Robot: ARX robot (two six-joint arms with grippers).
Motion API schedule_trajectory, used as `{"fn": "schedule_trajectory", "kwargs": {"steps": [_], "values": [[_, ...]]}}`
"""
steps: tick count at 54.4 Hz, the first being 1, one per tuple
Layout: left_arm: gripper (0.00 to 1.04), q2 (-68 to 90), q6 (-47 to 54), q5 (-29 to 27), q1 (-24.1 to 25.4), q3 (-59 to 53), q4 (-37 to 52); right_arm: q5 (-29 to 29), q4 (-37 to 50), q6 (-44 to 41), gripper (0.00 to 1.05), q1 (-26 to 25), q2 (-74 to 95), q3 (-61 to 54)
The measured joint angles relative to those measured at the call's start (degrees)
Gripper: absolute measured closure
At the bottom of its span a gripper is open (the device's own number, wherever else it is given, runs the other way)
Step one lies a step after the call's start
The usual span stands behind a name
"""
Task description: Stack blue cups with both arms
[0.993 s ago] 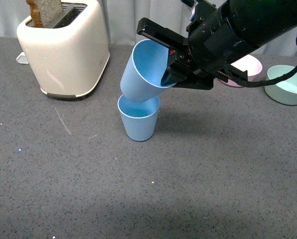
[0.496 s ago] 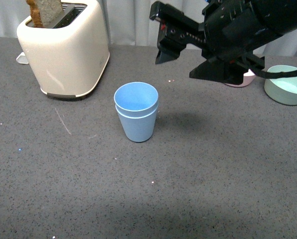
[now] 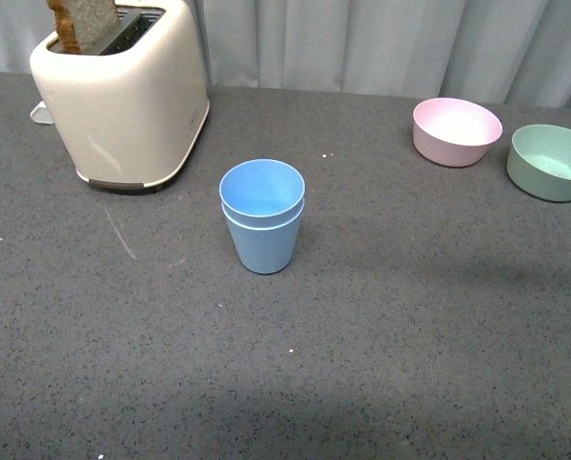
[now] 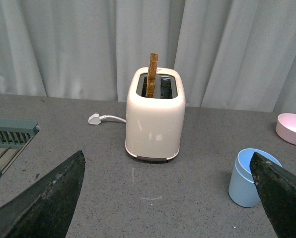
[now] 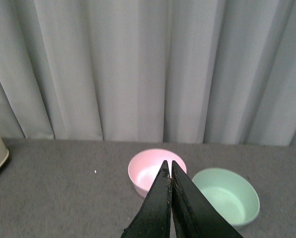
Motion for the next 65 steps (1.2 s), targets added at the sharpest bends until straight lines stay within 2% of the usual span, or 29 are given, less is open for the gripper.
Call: {"fn": "schedule_trajectory", "kwargs": {"steps": [13, 32, 40, 42, 45, 65], "values": [[0.07, 0.0, 0.0, -0.1, 0.0, 0.0, 0.0, -4.4, -2.1, -0.3, 1.04, -3.8, -10.5, -9.2], [0.07, 0.0, 0.0, -0.1, 0.0, 0.0, 0.0, -8.0, -9.2, -0.3, 1.04, -7.7, -24.5, -16.4], [0.07, 0.0, 0.0, -0.1, 0.0, 0.0, 0.0, -9.6, -13.8, -0.3, 1.04, -9.2, -31.1, -18.5], [0.07, 0.0, 0.0, -0.1, 0.0, 0.0, 0.0, -12.9, -15.6, -0.3, 1.04, -11.4, -33.7, -19.1], [0.07, 0.0, 0.0, -0.1, 0.0, 0.0, 0.0, -13.3, -18.2, -0.3, 1.04, -13.1, -37.0, -19.8], [0.07, 0.0, 0.0, -0.1, 0.0, 0.0, 0.0, -13.7, -31.9, -0.3, 1.04, -13.6, -53.1, -21.9]]}}
